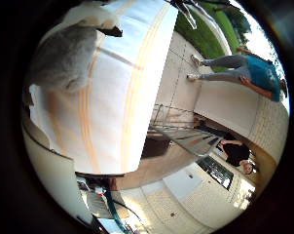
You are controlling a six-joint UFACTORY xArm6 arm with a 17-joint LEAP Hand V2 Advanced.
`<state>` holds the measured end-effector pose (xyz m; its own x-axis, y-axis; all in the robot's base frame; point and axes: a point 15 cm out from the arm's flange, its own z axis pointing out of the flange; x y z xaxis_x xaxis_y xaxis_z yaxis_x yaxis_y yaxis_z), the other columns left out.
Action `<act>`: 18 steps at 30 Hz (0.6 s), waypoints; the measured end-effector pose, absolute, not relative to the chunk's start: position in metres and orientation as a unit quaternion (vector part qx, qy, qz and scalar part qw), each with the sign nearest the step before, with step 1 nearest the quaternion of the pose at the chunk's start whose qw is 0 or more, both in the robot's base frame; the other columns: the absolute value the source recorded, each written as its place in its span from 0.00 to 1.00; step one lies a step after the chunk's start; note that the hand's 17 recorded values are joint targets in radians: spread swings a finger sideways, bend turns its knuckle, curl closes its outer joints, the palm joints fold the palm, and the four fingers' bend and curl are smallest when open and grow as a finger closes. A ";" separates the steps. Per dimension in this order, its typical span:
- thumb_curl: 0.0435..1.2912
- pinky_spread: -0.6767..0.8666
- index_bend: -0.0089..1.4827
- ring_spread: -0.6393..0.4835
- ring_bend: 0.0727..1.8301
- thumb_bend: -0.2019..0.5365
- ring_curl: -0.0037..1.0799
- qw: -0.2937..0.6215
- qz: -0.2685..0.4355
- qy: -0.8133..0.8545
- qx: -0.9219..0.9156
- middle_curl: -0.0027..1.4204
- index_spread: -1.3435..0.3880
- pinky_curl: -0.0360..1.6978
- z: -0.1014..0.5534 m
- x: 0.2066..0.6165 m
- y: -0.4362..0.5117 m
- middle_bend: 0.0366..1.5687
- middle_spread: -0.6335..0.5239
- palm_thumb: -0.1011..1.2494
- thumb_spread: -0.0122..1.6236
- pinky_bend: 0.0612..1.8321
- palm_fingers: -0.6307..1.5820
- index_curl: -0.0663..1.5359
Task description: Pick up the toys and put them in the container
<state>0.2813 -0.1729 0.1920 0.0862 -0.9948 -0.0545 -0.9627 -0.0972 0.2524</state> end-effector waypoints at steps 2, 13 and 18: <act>0.37 0.67 0.19 0.56 0.64 0.29 0.66 0.082 -0.124 -0.667 0.730 0.53 0.43 0.32 0.207 0.266 -0.164 0.59 0.36 0.81 0.70 0.55 0.80 0.19; 0.44 0.61 0.35 0.49 0.73 0.26 0.75 0.032 -0.173 -0.600 0.781 0.68 0.27 0.47 0.366 0.241 -0.045 0.71 0.33 0.81 0.72 0.69 0.70 0.24; 0.45 0.60 0.38 0.49 0.75 0.26 0.76 0.011 -0.176 -0.568 0.804 0.71 0.24 0.50 0.385 0.264 0.024 0.72 0.32 0.80 0.72 0.71 0.68 0.27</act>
<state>0.2643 0.0243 0.3851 0.2934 -0.9170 -0.2702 -0.9092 -0.3550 0.2178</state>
